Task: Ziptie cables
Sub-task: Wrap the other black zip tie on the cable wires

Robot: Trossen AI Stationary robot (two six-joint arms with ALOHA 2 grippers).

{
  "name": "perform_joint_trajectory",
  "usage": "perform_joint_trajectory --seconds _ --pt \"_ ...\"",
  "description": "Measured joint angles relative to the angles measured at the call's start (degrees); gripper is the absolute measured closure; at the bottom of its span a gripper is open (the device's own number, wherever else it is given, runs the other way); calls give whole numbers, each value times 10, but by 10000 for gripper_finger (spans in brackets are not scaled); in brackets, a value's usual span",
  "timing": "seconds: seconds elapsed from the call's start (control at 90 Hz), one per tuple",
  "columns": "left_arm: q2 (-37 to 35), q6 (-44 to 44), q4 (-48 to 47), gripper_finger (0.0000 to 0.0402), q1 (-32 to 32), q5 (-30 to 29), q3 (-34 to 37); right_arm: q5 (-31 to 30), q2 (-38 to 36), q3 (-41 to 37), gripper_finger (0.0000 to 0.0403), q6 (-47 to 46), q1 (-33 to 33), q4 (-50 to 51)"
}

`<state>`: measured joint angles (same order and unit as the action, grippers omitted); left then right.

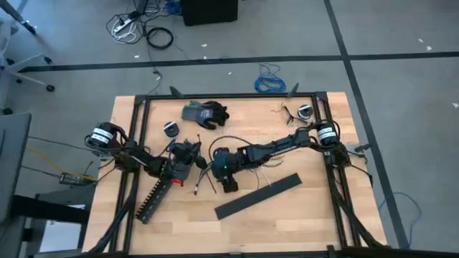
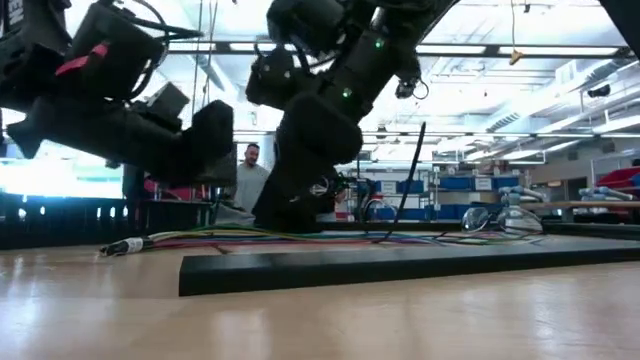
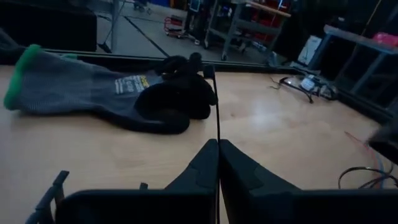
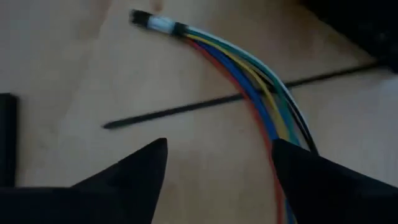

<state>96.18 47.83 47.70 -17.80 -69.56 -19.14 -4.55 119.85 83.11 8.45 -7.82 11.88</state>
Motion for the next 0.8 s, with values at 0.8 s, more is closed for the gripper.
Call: perform_joint_trajectory --seconds 0.8 --pt "0 -26 4 401 -25 -14 4 -33 0 -60 183 71 -79 -67"
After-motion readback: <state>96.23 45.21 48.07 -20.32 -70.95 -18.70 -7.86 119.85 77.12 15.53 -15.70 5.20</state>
